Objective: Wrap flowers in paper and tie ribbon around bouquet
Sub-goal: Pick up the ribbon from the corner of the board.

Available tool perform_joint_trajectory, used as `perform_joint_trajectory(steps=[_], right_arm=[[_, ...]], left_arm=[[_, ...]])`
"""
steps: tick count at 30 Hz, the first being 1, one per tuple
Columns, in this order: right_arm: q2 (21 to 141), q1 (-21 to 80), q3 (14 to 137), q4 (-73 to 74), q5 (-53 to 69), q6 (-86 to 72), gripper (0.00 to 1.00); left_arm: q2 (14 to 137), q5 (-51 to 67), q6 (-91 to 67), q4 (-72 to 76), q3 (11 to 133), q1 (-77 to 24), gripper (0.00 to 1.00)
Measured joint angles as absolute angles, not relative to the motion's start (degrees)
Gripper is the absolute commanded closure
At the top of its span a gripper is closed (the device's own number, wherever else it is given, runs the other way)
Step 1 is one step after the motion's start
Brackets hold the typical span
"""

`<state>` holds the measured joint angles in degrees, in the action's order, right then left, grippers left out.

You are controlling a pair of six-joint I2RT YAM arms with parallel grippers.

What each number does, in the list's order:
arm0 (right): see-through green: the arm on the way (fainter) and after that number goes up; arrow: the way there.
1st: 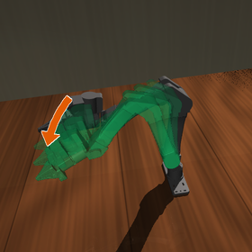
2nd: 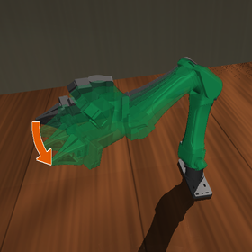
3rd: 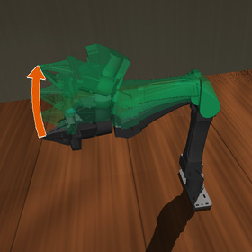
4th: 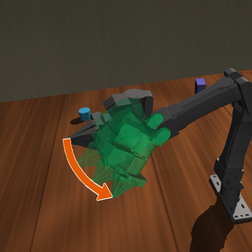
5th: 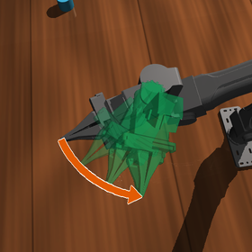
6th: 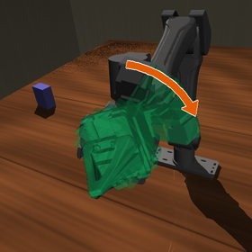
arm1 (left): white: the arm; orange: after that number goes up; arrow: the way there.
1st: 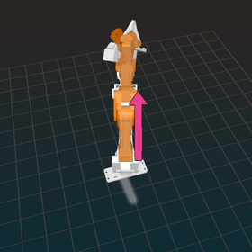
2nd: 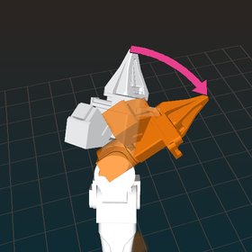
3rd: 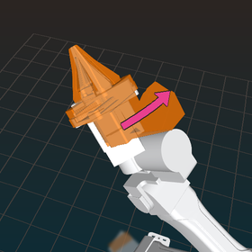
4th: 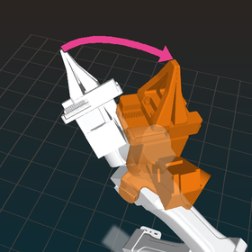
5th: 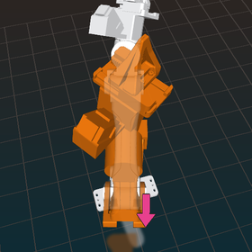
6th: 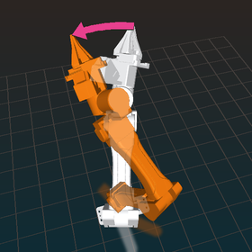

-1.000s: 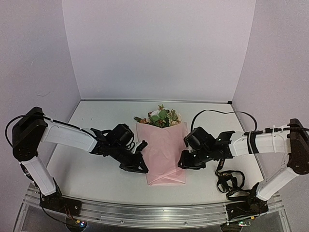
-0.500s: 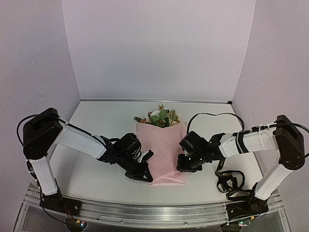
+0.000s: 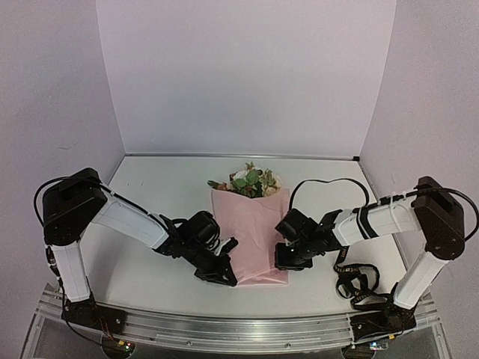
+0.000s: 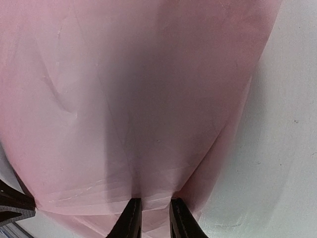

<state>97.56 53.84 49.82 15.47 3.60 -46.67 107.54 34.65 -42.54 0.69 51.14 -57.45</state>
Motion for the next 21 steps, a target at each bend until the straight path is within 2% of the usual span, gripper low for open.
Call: perform_joint_trajectory(steps=[7, 13, 18, 21], right_arm=[[97.60, 53.84, 49.82, 15.40, 3.61, -46.97, 0.78], [94.90, 53.84, 49.82, 17.74, 3.10, -46.47, 0.55], [83.84, 53.41, 49.36, 23.90, -0.64, -44.90, 0.36], [76.22, 51.86, 46.99, 27.04, -3.76, -44.19, 0.30]], left_arm=[[107.94, 34.95, -42.52, 1.09, 51.14, -57.45, 0.91], [107.04, 33.58, -41.95, -2.29, 52.46, -57.82, 0.79], [104.27, 31.32, -40.40, -7.55, 55.55, -57.95, 0.71], [101.61, 30.55, -39.82, -8.84, 58.38, -57.62, 0.69]])
